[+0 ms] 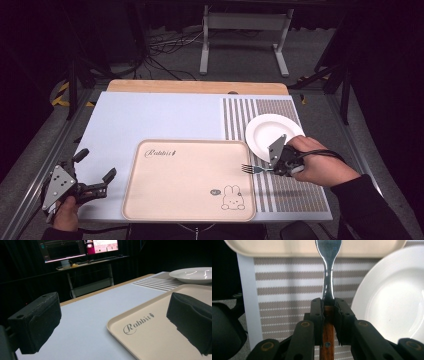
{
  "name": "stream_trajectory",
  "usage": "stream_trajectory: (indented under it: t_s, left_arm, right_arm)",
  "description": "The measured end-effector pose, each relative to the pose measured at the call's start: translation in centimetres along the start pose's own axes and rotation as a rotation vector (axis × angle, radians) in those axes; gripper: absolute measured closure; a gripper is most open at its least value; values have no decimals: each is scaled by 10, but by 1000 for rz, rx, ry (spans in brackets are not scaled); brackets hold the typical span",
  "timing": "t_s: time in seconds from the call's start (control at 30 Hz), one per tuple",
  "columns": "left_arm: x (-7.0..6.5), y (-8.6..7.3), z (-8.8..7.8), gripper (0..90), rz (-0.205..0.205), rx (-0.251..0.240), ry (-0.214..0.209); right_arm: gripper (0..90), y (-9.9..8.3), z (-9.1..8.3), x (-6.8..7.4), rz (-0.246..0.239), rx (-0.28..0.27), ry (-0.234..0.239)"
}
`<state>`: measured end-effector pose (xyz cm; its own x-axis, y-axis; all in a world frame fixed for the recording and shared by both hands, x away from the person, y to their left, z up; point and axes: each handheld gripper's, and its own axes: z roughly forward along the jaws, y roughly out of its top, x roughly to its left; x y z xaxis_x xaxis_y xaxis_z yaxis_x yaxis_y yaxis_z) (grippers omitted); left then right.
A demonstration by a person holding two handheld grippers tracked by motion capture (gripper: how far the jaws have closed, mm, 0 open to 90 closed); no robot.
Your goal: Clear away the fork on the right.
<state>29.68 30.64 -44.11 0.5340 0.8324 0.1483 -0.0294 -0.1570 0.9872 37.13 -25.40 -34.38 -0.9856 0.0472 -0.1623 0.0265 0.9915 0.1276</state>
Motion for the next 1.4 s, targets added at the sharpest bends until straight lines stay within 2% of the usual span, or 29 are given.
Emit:
stream_trajectory:
  t_s: [0.43, 0.83, 0.97, 1.1, 1.4]
  left_arm:
    - [0, 0, 0, 3, 1, -2, -2]
    - [1, 0, 0, 3, 1, 1, -4]
    - [1, 0, 0, 2, 1, 1, -5]
    - [1, 0, 0, 2, 0, -1, -4]
    - [1, 0, 0, 3, 0, -1, -6]
  right_arm:
    - [782, 53, -3, -7, -56, -61, -17]
    - [782, 79, 0, -9, -62, -95, -24]
    - [783, 88, 0, -7, -8, -125, -27]
    - [783, 96, -1, -5, 69, -151, -29]
    - [783, 105, 3, -1, 291, -189, -22]
